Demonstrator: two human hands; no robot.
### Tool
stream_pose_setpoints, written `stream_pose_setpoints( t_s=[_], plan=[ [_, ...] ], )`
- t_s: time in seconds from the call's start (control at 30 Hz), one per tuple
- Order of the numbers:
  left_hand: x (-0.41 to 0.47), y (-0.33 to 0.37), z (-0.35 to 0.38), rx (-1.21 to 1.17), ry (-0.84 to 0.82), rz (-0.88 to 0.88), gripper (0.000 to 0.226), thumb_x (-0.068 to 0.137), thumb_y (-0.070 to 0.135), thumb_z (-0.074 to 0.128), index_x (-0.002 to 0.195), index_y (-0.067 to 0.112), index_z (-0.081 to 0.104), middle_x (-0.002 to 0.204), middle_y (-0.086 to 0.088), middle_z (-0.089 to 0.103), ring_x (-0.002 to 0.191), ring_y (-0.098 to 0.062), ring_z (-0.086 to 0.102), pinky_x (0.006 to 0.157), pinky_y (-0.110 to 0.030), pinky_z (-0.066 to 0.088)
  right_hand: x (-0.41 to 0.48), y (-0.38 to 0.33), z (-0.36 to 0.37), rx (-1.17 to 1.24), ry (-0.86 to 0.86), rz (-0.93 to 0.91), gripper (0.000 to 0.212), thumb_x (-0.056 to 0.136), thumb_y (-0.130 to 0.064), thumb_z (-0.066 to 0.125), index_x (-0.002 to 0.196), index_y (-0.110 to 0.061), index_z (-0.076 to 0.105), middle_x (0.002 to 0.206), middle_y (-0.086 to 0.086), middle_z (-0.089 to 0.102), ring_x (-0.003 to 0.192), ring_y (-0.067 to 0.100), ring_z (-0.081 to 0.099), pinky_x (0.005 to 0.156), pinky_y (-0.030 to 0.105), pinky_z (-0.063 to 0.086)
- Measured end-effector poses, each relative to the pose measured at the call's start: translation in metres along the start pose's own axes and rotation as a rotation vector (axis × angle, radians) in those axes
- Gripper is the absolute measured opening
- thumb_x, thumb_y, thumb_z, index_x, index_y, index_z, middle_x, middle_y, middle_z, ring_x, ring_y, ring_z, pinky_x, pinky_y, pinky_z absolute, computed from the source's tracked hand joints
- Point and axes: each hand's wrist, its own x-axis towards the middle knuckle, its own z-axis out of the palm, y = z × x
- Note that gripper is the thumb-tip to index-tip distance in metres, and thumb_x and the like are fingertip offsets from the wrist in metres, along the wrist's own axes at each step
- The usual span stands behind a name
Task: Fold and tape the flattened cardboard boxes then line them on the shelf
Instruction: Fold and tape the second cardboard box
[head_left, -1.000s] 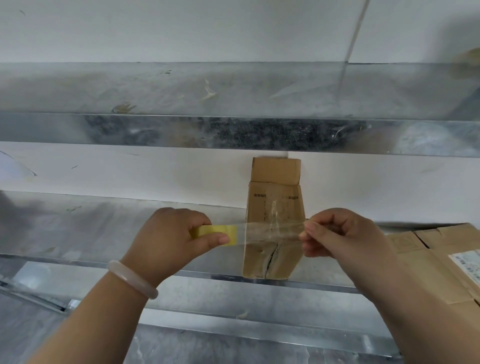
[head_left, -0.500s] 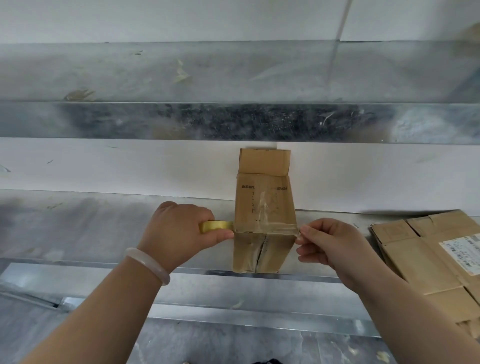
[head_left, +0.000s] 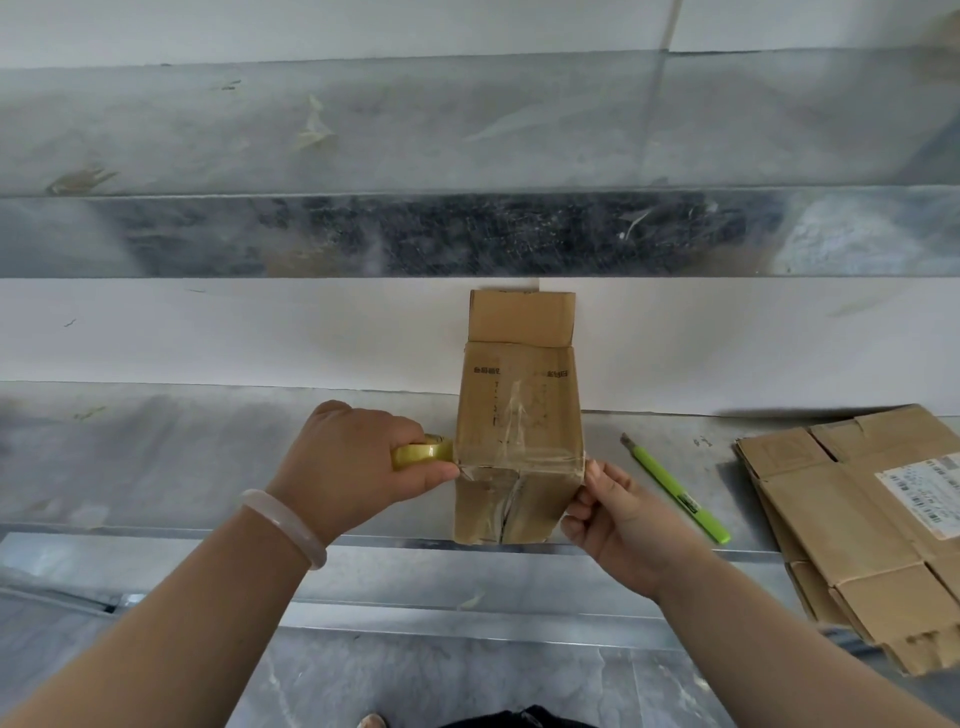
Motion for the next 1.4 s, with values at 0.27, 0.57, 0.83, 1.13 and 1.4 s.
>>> stream_pose_setpoints(
  t_s=[0.27,0.57,0.83,1.13,1.4],
  plan=[
    [0.001,-0.003,0.001,-0.030,0.005,0.003,0.064,0.068,0.089,0.017,0.059,0.033,0.049,0.050,0.014,0.050,0.050,-0.004,0.050,0.070,-0.025,0.037,-0.006,-0.016,-0.005,-0.412,0.210,-0.207,0.051,0.068,-0.024,0.087,0.113,-0.010,0.069,0.091,0.009,0.074,0.081,0.018,0.068,0.072,0.030,0.056],
    [0.002,-0.006,0.001,-0.077,-0.001,0.005,0.067,0.065,0.092,0.014,0.057,0.035,0.047,0.050,0.015,0.049,0.050,-0.004,0.050,0.067,-0.022,0.036,0.002,-0.017,0.012,-1.697,-0.029,-1.232,0.036,0.101,-0.035,0.045,0.123,-0.017,0.067,0.131,-0.006,0.061,0.134,0.014,0.046,0.111,0.033,0.038],
    [0.005,-0.007,0.001,-0.148,-0.062,0.010,0.065,0.070,0.087,0.033,0.059,0.028,0.056,0.050,0.011,0.052,0.050,-0.009,0.052,0.057,-0.015,0.031,0.000,-0.027,-0.006,-1.928,-0.199,-1.247,0.040,0.100,-0.023,0.048,0.140,-0.017,0.051,0.147,-0.002,0.047,0.143,0.023,0.034,0.106,0.045,0.045],
    [0.008,-0.009,-0.003,-0.139,-0.041,0.032,0.070,0.069,0.090,0.023,0.062,0.030,0.058,0.052,0.011,0.052,0.052,-0.009,0.053,0.055,-0.014,0.030,-0.015,-0.021,0.058,-2.078,0.058,-1.128,0.044,0.097,-0.044,0.041,0.132,-0.024,0.060,0.136,-0.007,0.059,0.134,0.015,0.047,0.115,0.044,0.033],
    [0.004,-0.022,-0.007,-0.475,-0.117,0.001,0.044,0.066,0.083,0.043,0.088,0.046,0.055,0.069,0.016,0.059,0.069,-0.005,0.057,0.059,-0.013,0.043,0.008,0.009,0.069,-2.181,0.060,-1.061,0.045,0.099,-0.039,0.035,0.141,-0.028,0.048,0.144,-0.009,0.051,0.136,0.016,0.045,0.110,0.044,0.040]
  ],
)
